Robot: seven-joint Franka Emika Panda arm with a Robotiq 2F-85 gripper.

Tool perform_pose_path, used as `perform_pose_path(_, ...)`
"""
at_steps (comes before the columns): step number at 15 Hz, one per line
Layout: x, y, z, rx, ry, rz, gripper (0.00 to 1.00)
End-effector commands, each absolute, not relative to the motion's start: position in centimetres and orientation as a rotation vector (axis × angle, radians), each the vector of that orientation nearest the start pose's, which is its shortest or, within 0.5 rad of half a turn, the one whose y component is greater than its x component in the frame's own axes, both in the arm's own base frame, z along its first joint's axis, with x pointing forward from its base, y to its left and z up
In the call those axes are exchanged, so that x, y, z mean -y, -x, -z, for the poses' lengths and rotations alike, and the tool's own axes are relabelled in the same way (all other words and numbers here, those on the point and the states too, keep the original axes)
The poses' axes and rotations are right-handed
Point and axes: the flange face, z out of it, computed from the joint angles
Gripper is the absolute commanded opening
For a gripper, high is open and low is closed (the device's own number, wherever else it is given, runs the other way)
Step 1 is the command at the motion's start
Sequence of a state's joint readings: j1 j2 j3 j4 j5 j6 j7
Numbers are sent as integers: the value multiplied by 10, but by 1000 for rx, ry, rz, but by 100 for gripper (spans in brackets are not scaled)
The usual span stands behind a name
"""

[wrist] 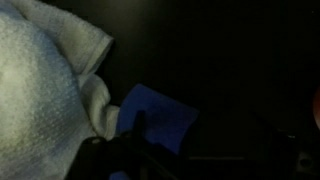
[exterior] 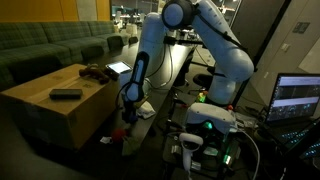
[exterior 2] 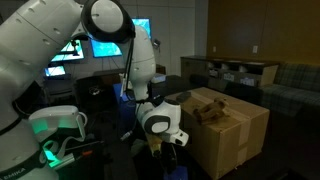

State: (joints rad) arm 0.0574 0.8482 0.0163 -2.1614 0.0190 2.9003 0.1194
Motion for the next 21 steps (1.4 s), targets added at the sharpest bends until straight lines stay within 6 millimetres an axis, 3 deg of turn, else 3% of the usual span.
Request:
perform_pose_path(1,-19,-510,-3,-76,3147,-89,100)
perform_pose_path(7,3,-521,3,-66,3148,-70,100)
perform_pose_path(12,-4,-505,19,-58,3131,-75,100)
perform_pose_path(21,13,-519,39,-33,3116,-89,100)
